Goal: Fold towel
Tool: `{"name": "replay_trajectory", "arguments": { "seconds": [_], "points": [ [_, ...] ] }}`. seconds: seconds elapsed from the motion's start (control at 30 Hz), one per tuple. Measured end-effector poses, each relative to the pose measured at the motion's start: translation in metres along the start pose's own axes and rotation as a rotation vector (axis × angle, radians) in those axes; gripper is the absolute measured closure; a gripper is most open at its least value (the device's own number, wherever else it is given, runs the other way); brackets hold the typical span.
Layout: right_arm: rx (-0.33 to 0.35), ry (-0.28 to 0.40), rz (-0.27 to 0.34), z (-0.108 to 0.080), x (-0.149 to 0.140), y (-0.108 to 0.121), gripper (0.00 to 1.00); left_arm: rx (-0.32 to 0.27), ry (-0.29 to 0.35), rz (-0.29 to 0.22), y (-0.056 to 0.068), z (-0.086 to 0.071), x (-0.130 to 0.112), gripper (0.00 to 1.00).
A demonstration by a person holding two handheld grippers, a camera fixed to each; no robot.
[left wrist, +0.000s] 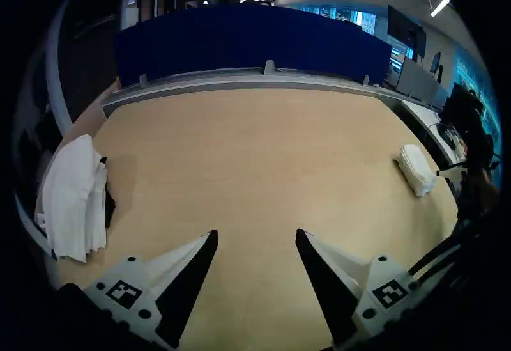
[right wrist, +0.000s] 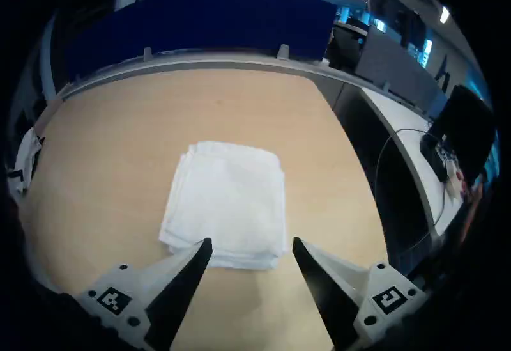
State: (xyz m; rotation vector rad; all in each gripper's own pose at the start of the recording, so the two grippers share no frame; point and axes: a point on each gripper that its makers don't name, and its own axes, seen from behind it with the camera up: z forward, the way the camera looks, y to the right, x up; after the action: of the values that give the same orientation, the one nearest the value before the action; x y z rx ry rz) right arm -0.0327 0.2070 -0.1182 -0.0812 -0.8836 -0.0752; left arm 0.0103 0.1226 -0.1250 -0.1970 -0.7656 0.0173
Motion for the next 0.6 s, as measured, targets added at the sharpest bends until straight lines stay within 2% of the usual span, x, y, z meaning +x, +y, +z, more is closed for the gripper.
{"name": "replay_trajectory", "arguments": {
  "seconds": [0.3, 0.4, 0.6],
  "points": [
    [-0.004, 0.132, -0.046, -0.017, 0.046, -0.033, 0.0, -0.006, 0.028, -0.013, -0.007, 0.004, 0.011, 0.1],
    [0.012, 0.202, -0.047, -0.025, 0.065, -0.05, 0.0, -0.009, 0.045, -0.014, -0.009, 0.004, 0.017, 0.1],
    [0.061, 0.372, -0.008, -0.049, 0.109, -0.086, 0.0, -0.012, 0.078, -0.013, -0.014, 0.006, 0.029, 0.1]
  ]
}}
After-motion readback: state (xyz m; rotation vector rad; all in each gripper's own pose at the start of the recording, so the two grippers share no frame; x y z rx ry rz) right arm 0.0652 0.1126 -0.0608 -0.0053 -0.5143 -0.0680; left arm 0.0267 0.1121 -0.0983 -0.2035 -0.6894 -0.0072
